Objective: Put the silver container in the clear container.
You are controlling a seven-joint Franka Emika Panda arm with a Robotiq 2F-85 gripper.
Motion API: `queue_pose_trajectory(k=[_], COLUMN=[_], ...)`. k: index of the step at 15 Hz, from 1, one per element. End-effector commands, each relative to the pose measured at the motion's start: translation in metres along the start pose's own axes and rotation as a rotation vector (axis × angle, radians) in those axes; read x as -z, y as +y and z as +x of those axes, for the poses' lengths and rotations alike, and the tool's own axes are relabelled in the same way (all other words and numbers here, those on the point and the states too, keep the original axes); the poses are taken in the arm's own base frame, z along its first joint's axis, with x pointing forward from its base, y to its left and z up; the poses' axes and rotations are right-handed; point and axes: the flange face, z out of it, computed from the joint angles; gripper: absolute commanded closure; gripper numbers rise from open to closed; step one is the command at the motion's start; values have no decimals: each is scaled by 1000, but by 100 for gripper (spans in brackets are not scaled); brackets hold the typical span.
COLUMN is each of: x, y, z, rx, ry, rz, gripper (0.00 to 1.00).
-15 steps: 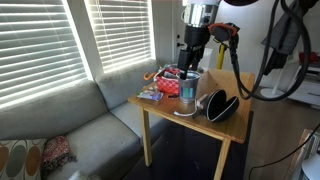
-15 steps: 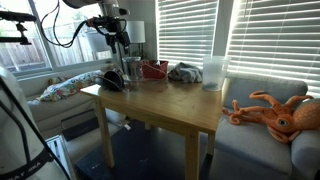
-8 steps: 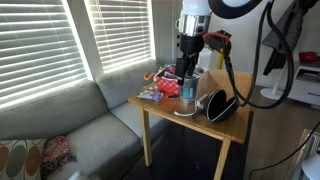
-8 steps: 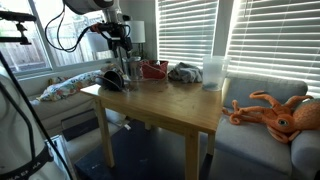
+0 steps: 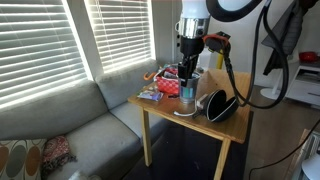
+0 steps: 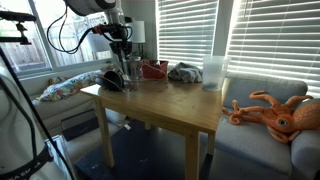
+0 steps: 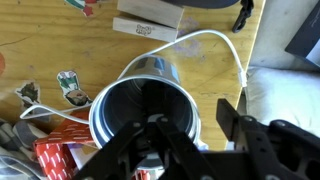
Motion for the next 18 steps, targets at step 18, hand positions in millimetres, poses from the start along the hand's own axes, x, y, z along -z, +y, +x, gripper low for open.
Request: queue_pose_trajectory(k=[18], x=[80], y=[10], z=[-30], rx=[35], ry=[-25], rz=[-121], gripper=[94])
